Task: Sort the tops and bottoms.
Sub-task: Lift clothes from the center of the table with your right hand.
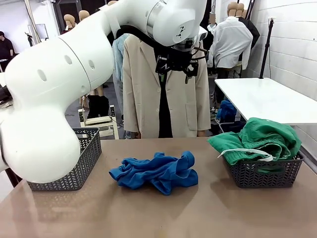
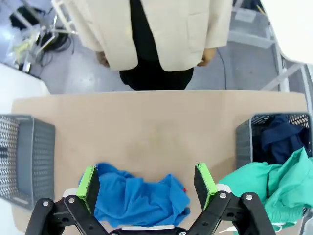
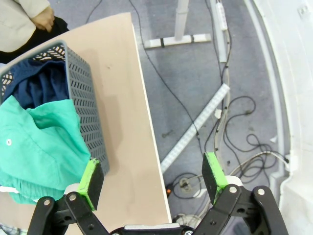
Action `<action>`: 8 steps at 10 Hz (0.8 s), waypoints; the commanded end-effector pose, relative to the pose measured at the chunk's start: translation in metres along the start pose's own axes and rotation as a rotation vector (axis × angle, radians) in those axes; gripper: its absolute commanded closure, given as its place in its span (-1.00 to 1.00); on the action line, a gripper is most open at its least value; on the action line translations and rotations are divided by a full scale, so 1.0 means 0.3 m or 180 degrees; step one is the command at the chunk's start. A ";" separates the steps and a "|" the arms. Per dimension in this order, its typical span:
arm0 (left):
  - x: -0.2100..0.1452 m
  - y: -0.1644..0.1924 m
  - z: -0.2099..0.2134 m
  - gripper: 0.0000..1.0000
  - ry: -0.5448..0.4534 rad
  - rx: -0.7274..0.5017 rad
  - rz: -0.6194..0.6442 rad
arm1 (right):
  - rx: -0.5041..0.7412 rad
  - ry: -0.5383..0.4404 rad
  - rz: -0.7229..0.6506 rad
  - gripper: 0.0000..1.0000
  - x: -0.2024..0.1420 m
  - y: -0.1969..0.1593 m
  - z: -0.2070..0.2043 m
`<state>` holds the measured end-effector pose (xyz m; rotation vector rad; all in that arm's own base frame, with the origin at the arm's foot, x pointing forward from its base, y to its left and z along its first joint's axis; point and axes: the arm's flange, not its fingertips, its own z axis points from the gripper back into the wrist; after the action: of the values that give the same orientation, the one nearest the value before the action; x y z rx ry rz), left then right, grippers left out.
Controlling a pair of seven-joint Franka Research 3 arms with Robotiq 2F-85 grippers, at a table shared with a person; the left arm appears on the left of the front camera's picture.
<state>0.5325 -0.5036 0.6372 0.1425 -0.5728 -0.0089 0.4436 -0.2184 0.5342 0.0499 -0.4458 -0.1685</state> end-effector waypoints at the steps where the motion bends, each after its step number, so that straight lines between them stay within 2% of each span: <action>1: -0.850 0.595 -0.187 -1.00 -0.0282 -0.0233 0.0347 | -0.0050 0.0034 -0.0029 -1.00 -0.003 0.006 0.003; 2: -0.837 0.561 -0.234 -1.00 -0.0322 -0.0348 0.0219 | -0.0050 0.0034 -0.0029 -1.00 -0.003 0.006 0.003; 3: 0.001 -0.008 0.006 -1.00 -0.0029 -0.0044 0.0188 | -0.0050 0.0034 -0.0029 -1.00 -0.003 0.006 0.003; 7: -0.003 -0.025 -0.004 -1.00 -0.0049 -0.0089 0.0233 | -0.0050 0.0034 -0.0029 -1.00 -0.003 0.006 0.003; 8: -0.019 0.155 -0.018 -1.00 0.0093 0.0116 0.0182 | -0.0050 0.0034 -0.0029 -1.00 -0.003 0.006 0.003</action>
<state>0.5359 -0.5013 0.6358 0.1184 -0.5734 0.0623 0.4436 -0.2184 0.5342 0.0499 -0.4458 -0.1686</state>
